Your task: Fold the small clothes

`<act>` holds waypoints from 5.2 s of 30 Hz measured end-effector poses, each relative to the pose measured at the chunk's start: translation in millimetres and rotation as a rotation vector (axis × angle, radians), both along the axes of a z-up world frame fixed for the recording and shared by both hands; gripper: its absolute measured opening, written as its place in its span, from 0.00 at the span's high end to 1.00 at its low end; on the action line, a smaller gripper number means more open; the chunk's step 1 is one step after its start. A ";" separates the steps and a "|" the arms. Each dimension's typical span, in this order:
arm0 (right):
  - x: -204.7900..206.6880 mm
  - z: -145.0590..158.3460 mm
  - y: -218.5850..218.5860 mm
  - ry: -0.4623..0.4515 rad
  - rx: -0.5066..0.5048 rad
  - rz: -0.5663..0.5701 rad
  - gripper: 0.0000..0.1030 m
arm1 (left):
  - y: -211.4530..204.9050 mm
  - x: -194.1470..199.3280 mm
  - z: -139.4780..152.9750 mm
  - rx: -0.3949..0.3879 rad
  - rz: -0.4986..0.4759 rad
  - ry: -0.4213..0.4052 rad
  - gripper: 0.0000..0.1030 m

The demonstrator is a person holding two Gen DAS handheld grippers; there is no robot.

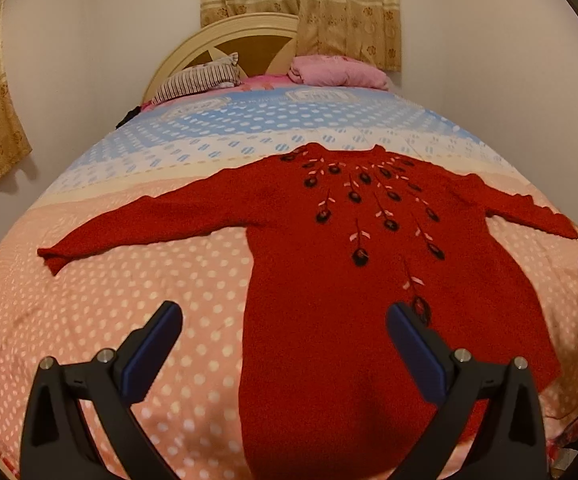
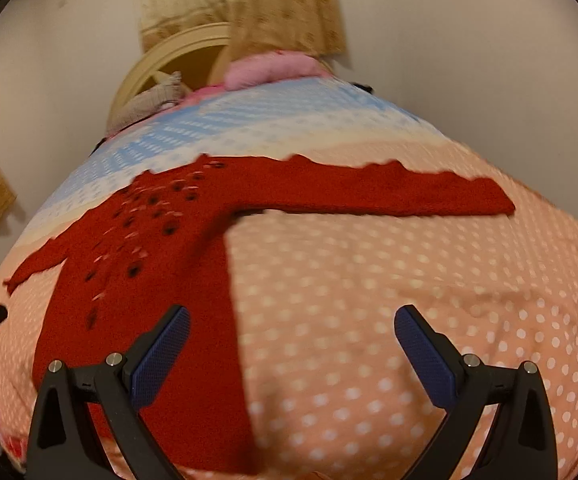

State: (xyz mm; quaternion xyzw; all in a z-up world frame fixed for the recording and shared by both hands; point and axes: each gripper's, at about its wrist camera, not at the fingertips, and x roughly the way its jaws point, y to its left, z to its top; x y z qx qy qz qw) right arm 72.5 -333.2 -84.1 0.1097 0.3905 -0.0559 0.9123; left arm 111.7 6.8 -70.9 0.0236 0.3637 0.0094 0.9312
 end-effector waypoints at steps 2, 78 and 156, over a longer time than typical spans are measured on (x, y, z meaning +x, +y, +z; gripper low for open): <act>7.1 -6.1 -17.1 0.016 0.018 -0.033 0.01 | -0.4 8.8 -3.9 0.001 0.001 0.007 0.00; 177.9 137.9 -117.8 -0.237 0.192 -0.059 0.92 | 39.5 76.1 -42.5 -0.083 0.163 0.026 0.00; 152.2 -50.8 41.8 -0.001 0.277 0.160 0.27 | 43.4 163.4 -39.1 -0.267 -0.005 0.043 0.94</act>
